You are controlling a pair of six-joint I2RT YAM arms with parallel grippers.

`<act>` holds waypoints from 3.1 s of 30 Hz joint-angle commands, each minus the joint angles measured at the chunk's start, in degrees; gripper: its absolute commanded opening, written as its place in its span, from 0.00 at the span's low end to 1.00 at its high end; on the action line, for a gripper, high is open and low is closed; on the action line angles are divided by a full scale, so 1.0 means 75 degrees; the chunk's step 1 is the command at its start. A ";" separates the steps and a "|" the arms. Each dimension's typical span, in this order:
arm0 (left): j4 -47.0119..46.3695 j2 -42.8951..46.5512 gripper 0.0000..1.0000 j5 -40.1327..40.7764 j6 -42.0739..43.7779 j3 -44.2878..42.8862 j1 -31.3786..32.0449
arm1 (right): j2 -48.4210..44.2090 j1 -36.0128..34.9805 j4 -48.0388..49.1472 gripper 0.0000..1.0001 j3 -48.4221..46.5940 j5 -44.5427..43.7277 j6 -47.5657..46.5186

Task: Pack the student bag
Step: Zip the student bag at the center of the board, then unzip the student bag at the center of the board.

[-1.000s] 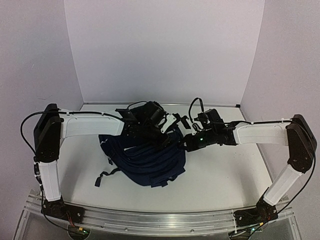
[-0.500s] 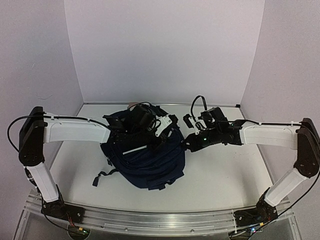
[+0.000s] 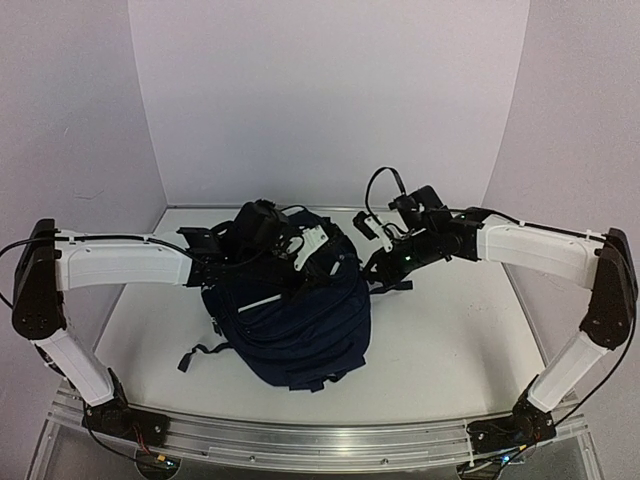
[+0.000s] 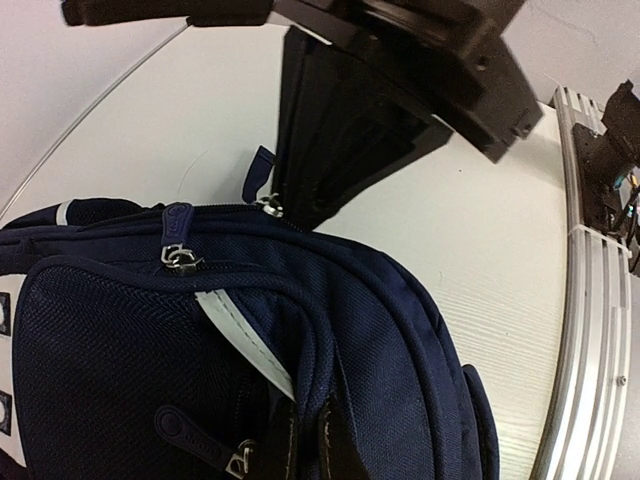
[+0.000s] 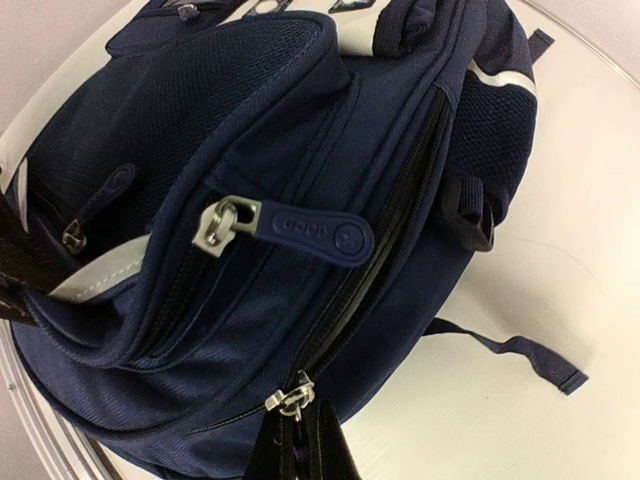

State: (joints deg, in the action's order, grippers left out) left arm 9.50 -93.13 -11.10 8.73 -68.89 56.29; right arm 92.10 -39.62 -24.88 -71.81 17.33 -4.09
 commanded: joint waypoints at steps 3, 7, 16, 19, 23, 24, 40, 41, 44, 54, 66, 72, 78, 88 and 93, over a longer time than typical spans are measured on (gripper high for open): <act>0.1066 0.0790 0.00 -0.1704 -0.0213 0.0228 0.0239 | 0.0998 0.0475 0.0330 0.00 -0.1256 -0.1472 -0.0861; 0.1283 0.0851 0.00 -0.1888 -0.0198 0.0203 0.0240 | 0.1697 0.0496 0.0344 0.00 -0.1871 -0.1056 -0.1018; 0.1811 0.0986 0.00 -0.2182 -0.0389 0.0084 0.0239 | 0.2869 0.0793 0.0719 0.00 -0.2819 -0.0493 -0.1038; 0.1836 0.1092 0.00 -0.2106 -0.0563 0.0126 0.0217 | 0.2932 0.0908 0.1004 0.00 -0.2777 -0.0396 -0.0901; 0.1989 0.1106 0.00 -0.2374 -0.0836 0.0126 -0.0058 | 0.2482 0.1026 0.1453 0.13 -0.2258 -0.0188 -0.0669; 0.2038 0.1081 0.00 -0.2602 -0.0932 0.0120 -0.0224 | 0.2257 0.1043 0.1525 0.20 -0.2052 -0.0047 -0.0625; 0.3499 0.0583 0.00 -0.4456 -0.1098 -0.0777 -0.1334 | 0.0031 0.0722 0.1893 0.77 0.0012 0.4464 0.0474; 0.3582 0.0553 0.00 -0.4517 -0.1098 -0.0809 -0.1350 | 0.0064 0.0607 0.1898 0.77 0.0021 0.4611 0.0463; 0.3715 0.0469 0.00 -0.4624 -0.1155 -0.0920 -0.1375 | 0.0374 0.0317 0.1892 0.77 -0.0073 0.5066 0.0390; 0.3654 0.0378 0.00 -0.4721 -0.1396 -0.1069 -0.1400 | 0.1444 0.0094 0.1866 0.66 -0.0306 0.6064 -0.0069; 0.3643 0.0217 0.00 -0.4695 -0.1428 -0.1198 -0.1447 | 0.1830 0.0035 0.1810 0.44 -0.0373 0.6108 -0.0405; 0.3588 0.0220 0.00 -0.4567 -0.1441 -0.1146 -0.1527 | 0.1770 0.0042 0.1782 0.09 -0.0239 0.6057 -0.0382; 0.3314 0.0217 0.00 -0.4243 -0.1551 -0.1017 -0.1570 | 0.1382 -0.0027 0.1762 0.00 0.0025 0.5597 -0.0169; 0.2573 -0.0681 0.00 -0.2974 -0.2043 -0.1441 -0.1580 | -0.0052 -0.0902 0.1960 0.00 0.1028 0.2902 0.1064; 0.2098 -0.1422 0.00 -0.3194 -0.2258 -0.1982 -0.1567 | -0.0585 -0.1472 0.2208 0.00 0.1266 0.1233 0.1888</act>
State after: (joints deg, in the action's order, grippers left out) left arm 34.33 -99.71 -40.36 -4.78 -79.09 45.76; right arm 92.22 -46.33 -11.61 -62.80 35.91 3.84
